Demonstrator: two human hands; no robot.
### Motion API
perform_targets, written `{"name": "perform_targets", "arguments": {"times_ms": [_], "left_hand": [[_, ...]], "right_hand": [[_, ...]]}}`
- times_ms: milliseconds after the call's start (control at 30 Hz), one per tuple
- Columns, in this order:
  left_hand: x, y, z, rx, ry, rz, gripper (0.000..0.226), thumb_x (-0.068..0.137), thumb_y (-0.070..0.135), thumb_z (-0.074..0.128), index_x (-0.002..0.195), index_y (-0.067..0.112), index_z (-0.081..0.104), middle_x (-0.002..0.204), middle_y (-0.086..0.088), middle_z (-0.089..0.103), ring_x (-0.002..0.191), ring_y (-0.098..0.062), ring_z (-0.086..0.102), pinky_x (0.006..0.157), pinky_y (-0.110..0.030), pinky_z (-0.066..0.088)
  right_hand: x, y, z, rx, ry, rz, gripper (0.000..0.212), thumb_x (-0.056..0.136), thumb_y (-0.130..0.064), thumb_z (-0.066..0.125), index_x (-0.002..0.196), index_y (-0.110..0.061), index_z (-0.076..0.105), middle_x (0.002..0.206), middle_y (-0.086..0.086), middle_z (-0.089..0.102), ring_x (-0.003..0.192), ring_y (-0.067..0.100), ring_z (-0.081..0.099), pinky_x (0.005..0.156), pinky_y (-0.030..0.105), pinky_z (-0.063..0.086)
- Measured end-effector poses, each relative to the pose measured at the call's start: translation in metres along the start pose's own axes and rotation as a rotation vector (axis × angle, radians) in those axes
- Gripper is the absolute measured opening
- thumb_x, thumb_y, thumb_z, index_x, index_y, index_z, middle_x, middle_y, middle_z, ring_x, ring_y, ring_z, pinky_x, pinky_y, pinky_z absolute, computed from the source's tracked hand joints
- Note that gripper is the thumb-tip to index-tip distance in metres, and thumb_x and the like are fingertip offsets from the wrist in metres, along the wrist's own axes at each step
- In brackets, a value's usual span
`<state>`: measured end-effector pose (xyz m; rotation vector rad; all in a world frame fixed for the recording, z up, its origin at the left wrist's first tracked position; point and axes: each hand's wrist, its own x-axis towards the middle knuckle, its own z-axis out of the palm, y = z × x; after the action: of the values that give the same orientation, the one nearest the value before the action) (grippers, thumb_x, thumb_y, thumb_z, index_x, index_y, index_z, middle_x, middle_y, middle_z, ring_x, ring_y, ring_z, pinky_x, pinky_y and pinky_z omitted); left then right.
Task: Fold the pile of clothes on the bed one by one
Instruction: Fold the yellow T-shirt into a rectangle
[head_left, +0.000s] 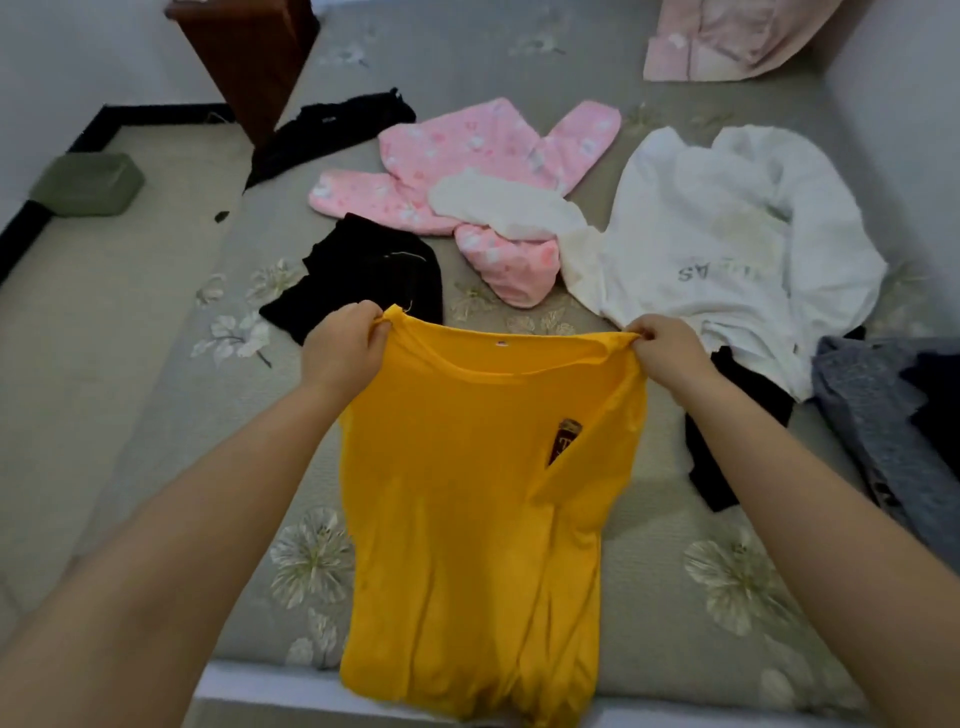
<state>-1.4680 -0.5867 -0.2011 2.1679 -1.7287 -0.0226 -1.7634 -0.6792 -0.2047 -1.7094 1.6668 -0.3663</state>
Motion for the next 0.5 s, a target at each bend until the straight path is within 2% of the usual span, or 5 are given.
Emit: {"name": "perform_targets", "arguments": {"times_ms": [133, 233, 333, 433, 500], "left_hand": [[0.025, -0.008, 0.033, 0.000, -0.016, 0.011, 0.021, 0.094, 0.015, 0.047, 0.088, -0.002, 0.058, 0.074, -0.014, 0.053, 0.070, -0.028, 0.049, 0.056, -0.031, 0.028], [0.043, -0.019, 0.050, 0.002, -0.015, 0.031, 0.021, 0.093, 0.014, 0.048, 0.091, -0.003, 0.059, 0.077, -0.018, 0.057, 0.069, -0.026, 0.047, 0.056, -0.030, 0.027], [0.060, -0.030, 0.069, 0.003, -0.061, 0.139, 0.027, 0.090, 0.017, 0.047, 0.086, -0.005, 0.062, 0.074, -0.020, 0.060, 0.069, -0.033, 0.055, 0.053, -0.032, 0.034], [0.079, -0.040, 0.095, -0.016, -0.122, 0.211, 0.029, 0.086, 0.017, 0.045, 0.081, -0.005, 0.063, 0.069, -0.020, 0.060, 0.065, -0.034, 0.057, 0.052, -0.036, 0.040], [0.097, -0.049, 0.118, -0.004, -0.137, 0.207, 0.029, 0.086, 0.018, 0.045, 0.081, -0.005, 0.063, 0.070, -0.020, 0.060, 0.066, -0.034, 0.057, 0.053, -0.038, 0.043]], "right_hand": [[0.042, 0.009, 0.009, 0.009, -0.045, 0.010, 0.028, 0.089, 0.004, 0.031, 0.100, -0.004, 0.056, 0.090, 0.010, 0.046, 0.078, 0.019, 0.040, 0.054, 0.029, 0.029], [0.064, 0.021, 0.007, 0.119, -0.357, -0.079, 0.023, 0.094, -0.003, 0.042, 0.082, -0.016, 0.056, 0.079, 0.000, 0.052, 0.070, 0.011, 0.047, 0.058, 0.023, 0.039], [0.085, 0.030, 0.003, 0.074, -0.582, -0.050, 0.014, 0.087, -0.015, 0.059, 0.083, -0.028, 0.058, 0.083, -0.011, 0.057, 0.073, 0.000, 0.052, 0.054, 0.004, 0.042], [0.119, 0.038, 0.014, -0.053, -0.589, -0.022, 0.017, 0.080, -0.020, 0.068, 0.090, -0.030, 0.058, 0.089, -0.015, 0.056, 0.082, 0.001, 0.051, 0.065, 0.012, 0.039], [0.145, 0.044, 0.028, -0.099, -0.528, 0.014, 0.021, 0.078, -0.022, 0.070, 0.096, -0.026, 0.060, 0.095, -0.009, 0.057, 0.092, 0.011, 0.052, 0.074, 0.020, 0.038]]}}
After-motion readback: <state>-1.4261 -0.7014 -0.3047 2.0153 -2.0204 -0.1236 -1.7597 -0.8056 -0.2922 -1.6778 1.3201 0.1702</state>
